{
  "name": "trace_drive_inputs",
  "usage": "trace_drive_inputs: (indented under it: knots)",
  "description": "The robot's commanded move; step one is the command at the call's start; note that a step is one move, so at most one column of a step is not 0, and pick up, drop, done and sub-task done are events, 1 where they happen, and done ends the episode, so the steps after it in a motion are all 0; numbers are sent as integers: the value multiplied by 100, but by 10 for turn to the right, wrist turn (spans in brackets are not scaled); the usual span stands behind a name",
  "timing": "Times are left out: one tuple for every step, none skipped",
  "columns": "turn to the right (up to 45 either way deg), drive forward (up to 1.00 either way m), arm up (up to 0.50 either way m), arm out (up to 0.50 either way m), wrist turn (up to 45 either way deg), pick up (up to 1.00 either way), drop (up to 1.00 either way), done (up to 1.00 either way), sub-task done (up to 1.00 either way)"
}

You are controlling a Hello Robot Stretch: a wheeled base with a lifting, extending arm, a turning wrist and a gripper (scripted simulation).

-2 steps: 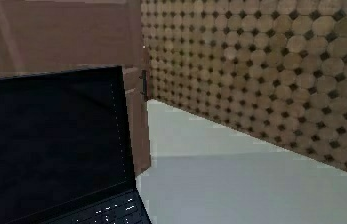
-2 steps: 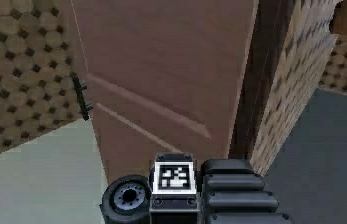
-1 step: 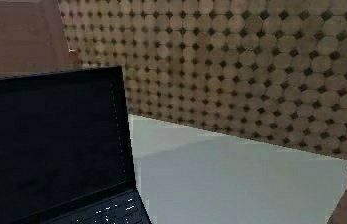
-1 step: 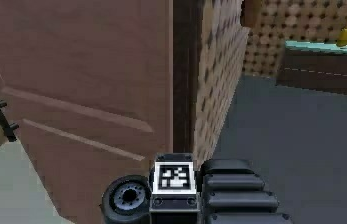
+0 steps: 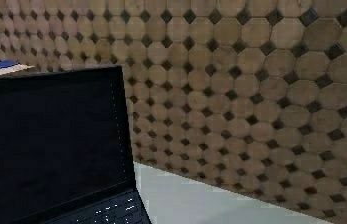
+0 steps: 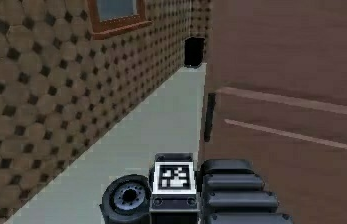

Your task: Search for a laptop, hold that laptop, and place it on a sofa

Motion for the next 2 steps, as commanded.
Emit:
trace_drive_inputs:
  knots:
    - [0,20,0,0,0,0,0,0,0]
    - [-210,0,0,0,0,0,0,0,0]
